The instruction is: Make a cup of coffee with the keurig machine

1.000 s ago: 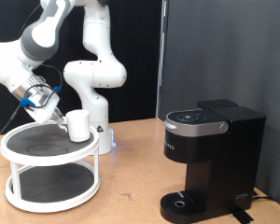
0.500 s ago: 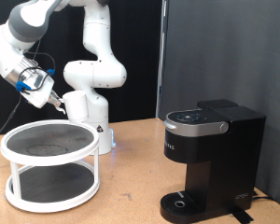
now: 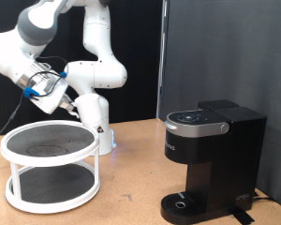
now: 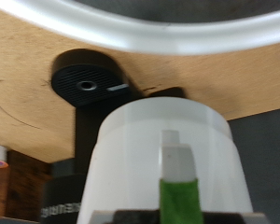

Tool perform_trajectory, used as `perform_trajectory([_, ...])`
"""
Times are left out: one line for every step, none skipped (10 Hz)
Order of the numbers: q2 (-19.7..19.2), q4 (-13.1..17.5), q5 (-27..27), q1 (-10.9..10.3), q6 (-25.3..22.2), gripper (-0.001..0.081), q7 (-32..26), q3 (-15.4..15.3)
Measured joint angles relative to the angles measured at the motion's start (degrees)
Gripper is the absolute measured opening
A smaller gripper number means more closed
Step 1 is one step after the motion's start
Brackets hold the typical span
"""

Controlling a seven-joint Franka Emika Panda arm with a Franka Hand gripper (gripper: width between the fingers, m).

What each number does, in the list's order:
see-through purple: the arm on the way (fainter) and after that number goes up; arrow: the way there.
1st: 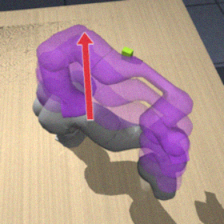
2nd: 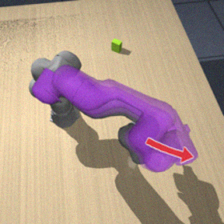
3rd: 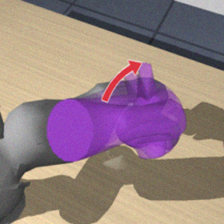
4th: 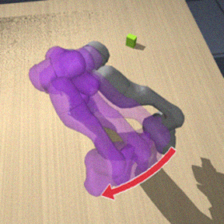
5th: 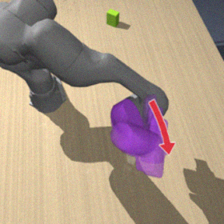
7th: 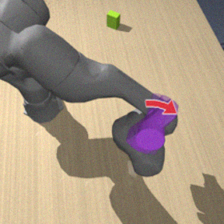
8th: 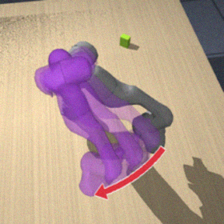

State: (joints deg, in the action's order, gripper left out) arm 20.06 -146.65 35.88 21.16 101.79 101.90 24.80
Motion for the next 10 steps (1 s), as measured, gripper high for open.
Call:
perform_trajectory([0.1,-0.8,2.3,-0.7,3.7,0.0007,2.2,-2.3])
perform_trajectory([0.1,-1.4,4.4,-1.6,7.3,0.0007,3.8,-4.5])
perform_trajectory([0.0,-1.8,6.5,-2.6,10.3,0.0007,4.9,-6.4])
perform_trajectory([-0.2,-2.0,8.6,-3.6,12.7,0.0007,5.9,-8.2])
perform_trajectory([-0.4,-2.0,10.6,-4.7,14.7,0.0007,6.6,-9.8])
perform_trajectory([-0.7,-2.0,12.4,-5.9,16.5,0.0007,7.0,-11.3])
perform_trajectory([-0.8,-1.9,14.4,-7.1,18.1,0.0007,6.2,-12.7])
perform_trajectory([-0.9,-1.9,15.3,-7.9,19.6,0.0007,5.5,-13.4])
perform_trajectory([-0.9,-2.0,15.3,-7.8,19.5,0.0007,5.7,-13.3])
perform_trajectory([-0.9,-2.0,15.3,-7.7,18.8,0.0007,6.1,-13.1])
